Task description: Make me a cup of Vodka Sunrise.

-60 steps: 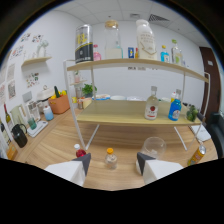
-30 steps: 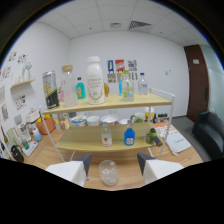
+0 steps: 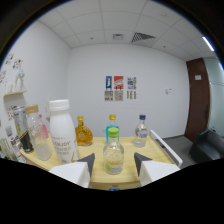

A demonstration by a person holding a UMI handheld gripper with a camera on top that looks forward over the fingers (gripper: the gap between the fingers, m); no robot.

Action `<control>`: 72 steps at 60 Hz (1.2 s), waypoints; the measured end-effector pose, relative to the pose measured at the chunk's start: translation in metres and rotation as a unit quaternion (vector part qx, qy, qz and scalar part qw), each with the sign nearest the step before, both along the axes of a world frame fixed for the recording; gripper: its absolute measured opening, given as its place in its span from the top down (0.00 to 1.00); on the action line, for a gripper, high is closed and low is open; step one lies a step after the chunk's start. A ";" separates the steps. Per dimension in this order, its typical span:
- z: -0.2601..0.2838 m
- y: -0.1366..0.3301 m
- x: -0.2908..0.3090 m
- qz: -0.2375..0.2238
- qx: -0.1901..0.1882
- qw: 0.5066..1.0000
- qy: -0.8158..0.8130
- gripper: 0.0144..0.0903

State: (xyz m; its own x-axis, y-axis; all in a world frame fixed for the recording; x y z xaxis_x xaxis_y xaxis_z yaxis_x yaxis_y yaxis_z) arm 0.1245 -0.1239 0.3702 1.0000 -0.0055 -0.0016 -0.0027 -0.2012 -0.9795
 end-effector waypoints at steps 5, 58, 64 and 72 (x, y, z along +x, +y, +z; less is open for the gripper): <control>-0.001 0.015 0.004 -0.003 -0.004 1.000 -0.003 0.43; -0.063 -0.090 0.005 -0.008 -0.009 0.997 0.075 0.73; -0.121 -0.096 -0.003 -0.012 -0.039 0.996 0.082 0.73; -0.179 -0.099 -0.010 -0.013 -0.079 0.995 0.066 0.73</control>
